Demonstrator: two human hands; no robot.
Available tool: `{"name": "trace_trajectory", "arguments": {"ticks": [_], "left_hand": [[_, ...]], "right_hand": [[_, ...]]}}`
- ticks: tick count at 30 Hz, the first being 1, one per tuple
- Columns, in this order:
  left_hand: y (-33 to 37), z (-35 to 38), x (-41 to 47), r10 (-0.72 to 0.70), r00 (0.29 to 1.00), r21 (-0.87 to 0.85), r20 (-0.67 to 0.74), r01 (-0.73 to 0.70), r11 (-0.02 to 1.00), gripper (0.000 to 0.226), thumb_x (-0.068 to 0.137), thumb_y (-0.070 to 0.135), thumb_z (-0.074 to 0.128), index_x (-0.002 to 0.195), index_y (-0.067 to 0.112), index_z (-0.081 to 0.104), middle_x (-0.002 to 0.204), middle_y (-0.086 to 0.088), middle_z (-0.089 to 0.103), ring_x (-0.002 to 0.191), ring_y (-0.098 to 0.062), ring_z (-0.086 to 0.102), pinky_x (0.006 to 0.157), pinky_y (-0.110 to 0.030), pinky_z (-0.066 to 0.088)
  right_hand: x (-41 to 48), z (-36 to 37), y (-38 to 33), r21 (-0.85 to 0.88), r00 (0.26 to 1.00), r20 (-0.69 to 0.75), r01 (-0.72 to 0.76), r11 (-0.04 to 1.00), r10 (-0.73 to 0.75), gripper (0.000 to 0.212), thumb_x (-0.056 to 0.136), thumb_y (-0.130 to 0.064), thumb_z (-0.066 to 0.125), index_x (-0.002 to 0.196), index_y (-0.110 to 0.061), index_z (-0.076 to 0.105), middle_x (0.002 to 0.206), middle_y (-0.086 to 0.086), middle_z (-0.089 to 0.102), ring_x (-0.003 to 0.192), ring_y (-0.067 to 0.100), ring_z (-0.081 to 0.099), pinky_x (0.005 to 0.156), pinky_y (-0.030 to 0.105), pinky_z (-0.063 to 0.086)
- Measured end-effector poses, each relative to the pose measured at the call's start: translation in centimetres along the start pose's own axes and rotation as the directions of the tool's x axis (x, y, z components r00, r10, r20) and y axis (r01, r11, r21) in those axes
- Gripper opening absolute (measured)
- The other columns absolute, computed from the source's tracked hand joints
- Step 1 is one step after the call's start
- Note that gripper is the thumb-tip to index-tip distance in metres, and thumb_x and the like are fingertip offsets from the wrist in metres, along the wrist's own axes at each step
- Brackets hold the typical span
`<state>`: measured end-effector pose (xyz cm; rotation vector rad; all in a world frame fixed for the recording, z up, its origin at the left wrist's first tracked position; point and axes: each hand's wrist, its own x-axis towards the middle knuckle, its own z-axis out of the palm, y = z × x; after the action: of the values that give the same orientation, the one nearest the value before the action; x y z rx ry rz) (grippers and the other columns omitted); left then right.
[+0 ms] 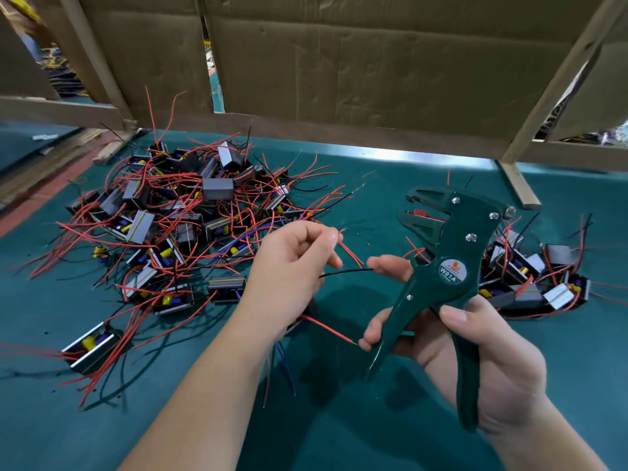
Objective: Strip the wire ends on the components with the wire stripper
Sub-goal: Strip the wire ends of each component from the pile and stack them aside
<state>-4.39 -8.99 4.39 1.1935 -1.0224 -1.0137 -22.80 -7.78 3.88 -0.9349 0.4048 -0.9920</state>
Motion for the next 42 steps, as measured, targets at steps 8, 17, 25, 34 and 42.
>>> {"name": "trace_trajectory", "arguments": {"ticks": [8,17,25,34,42], "left_hand": [[-0.2,-1.7,0.6,0.127,0.99,0.144,0.062,-0.135,0.98,0.01,0.092,0.024,0.059,0.083,0.021,0.062,0.054,0.008,0.058,0.042,-0.001,0.046,0.042,-0.008,0.031],[0.0,-1.2,0.2,0.197,0.977,0.203,0.082,-0.21,0.956,0.009,0.082,0.035,0.064,0.079,0.027,0.068,0.047,0.013,0.043,0.041,-0.006,0.031,0.041,-0.016,0.024],[0.3,-1.2,-0.1,0.285,0.953,0.338,0.1,-0.302,0.891,0.009,0.083,0.034,0.063,0.075,0.032,0.067,0.054,0.018,0.055,0.047,-0.005,0.038,0.045,-0.017,0.033],[0.7,-1.3,-0.2,0.421,0.898,0.492,0.127,-0.425,0.76,0.019,0.084,0.023,0.065,0.076,0.039,0.061,0.067,0.018,0.057,0.062,0.003,0.05,0.061,-0.008,0.035],[0.2,-1.5,0.0,0.273,0.949,0.385,0.156,-0.313,0.868,0.025,0.094,0.006,0.057,0.102,0.03,0.058,0.076,0.018,0.065,0.058,0.003,0.055,0.06,-0.011,0.043]], "right_hand": [[0.5,-1.3,-1.8,-0.01,0.981,-0.193,-0.019,1.0,0.017,0.064,0.062,-0.021,0.069,0.12,0.003,0.058,0.128,0.024,0.058,0.071,0.037,0.064,0.07,0.052,0.055],[0.3,-0.3,-0.4,-0.093,0.928,0.096,-0.352,0.931,0.36,0.063,0.065,-0.032,0.083,0.114,0.002,0.063,0.089,0.024,0.063,0.071,0.041,0.061,0.072,0.055,0.049],[0.2,-0.4,-0.2,-0.121,0.926,0.067,-0.363,0.924,0.372,0.052,0.069,-0.036,0.082,0.105,-0.001,0.067,0.081,0.023,0.062,0.068,0.04,0.061,0.069,0.055,0.049],[0.0,0.0,-0.3,-0.147,0.923,-0.015,-0.383,0.912,0.385,0.055,0.065,-0.053,0.082,0.088,-0.005,0.069,0.073,0.022,0.06,0.058,0.036,0.06,0.061,0.05,0.05],[0.2,0.9,0.4,-0.172,0.914,-0.235,-0.374,0.911,0.331,0.046,0.068,-0.056,0.072,0.067,-0.012,0.058,0.059,0.015,0.048,0.036,0.024,0.045,0.044,0.033,0.044]]}}
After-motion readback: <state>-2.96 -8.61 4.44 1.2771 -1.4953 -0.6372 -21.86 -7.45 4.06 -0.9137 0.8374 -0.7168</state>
